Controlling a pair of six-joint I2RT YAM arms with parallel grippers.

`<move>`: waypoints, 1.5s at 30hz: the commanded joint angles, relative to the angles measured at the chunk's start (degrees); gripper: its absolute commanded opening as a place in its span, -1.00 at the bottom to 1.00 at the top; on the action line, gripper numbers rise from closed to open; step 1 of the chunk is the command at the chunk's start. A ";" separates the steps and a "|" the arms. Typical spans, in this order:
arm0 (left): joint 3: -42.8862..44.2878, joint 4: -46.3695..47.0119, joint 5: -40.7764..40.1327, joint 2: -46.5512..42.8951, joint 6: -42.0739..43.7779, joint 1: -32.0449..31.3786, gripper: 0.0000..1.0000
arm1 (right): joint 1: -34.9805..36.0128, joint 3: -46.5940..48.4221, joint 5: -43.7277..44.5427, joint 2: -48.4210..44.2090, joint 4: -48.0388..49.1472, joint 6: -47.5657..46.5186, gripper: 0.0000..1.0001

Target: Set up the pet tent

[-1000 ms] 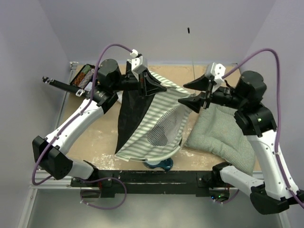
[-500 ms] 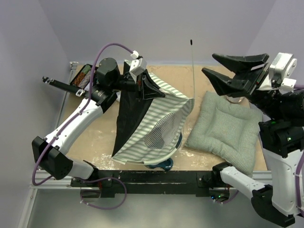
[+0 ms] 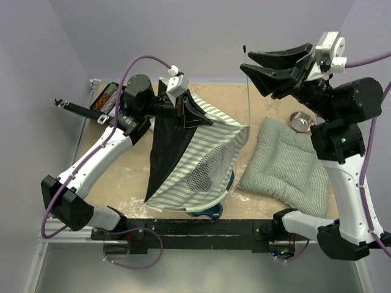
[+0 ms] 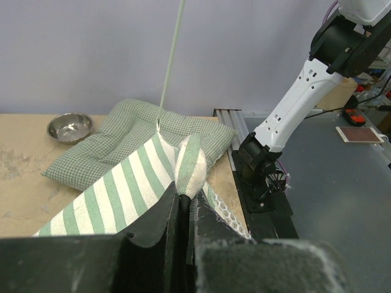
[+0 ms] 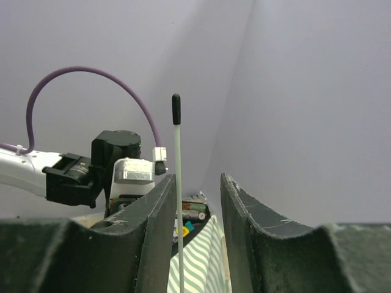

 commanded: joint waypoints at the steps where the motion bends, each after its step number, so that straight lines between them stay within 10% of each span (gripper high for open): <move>1: 2.80 2.17 1.10 -1.14 0.49 0.37 -1.00 | 0.09 0.92 -3.44 -1.00 5.61 2.73 -0.30; 12: 2.80 2.52 0.92 -1.32 0.23 0.29 -1.00 | 0.09 0.12 -3.98 0.05 8.00 4.68 -1.00; 23: 7.54 13.59 2.59 -0.27 -12.34 2.92 -1.00 | 0.09 -6.46 2.62 -1.44 -12.57 -13.34 -1.00; 45: 15.99 17.64 3.74 1.84 -16.83 5.82 -1.00 | 1.41 -16.66 -3.27 -1.18 -24.18 -22.93 -1.00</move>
